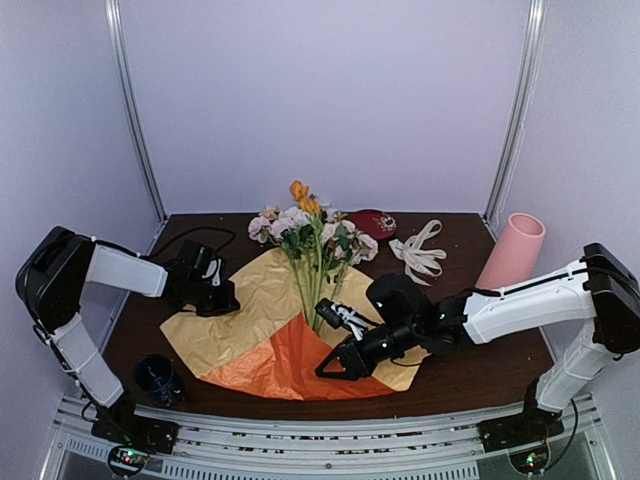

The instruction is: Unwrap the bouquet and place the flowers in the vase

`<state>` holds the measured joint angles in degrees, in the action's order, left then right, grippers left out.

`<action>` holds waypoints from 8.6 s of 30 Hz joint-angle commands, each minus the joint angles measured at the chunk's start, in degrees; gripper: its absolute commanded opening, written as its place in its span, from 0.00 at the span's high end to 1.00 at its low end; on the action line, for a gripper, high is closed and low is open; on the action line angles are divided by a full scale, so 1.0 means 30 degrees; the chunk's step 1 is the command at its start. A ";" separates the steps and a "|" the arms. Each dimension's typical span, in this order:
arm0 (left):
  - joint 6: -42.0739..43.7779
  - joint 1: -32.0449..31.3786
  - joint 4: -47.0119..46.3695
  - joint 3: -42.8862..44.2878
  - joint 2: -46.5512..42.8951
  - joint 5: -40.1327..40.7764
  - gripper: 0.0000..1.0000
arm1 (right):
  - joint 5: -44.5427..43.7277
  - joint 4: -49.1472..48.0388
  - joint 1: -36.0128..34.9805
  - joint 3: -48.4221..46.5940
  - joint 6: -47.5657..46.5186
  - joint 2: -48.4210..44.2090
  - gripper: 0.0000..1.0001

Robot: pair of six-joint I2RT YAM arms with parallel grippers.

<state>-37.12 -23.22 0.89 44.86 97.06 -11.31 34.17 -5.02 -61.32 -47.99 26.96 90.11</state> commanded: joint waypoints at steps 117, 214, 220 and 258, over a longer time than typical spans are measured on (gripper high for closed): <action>0.6286 -0.3248 0.1802 0.4474 -0.9562 0.7833 0.02 | -1.4933 0.2888 0.6158 -0.6041 0.2622 0.1526 0.34; 0.6309 -1.1599 -0.9063 0.4961 -0.6259 -0.7148 0.14 | -1.3427 -1.1952 -0.1293 0.0515 -0.3907 -0.9575 1.00; 0.6706 -1.1843 -0.8295 0.5524 -0.5341 -0.7925 0.21 | -1.2746 -1.1942 -0.1474 0.0133 -0.3508 -0.8985 1.00; 0.8260 -1.1928 -0.6553 0.5267 -0.5017 -0.6391 1.00 | -1.2777 -0.2850 -0.1469 -0.3786 -0.3744 -0.9404 0.37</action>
<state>-14.41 -58.72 -18.11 61.23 84.03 -32.69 -3.27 -22.72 -65.65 -56.12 16.51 63.57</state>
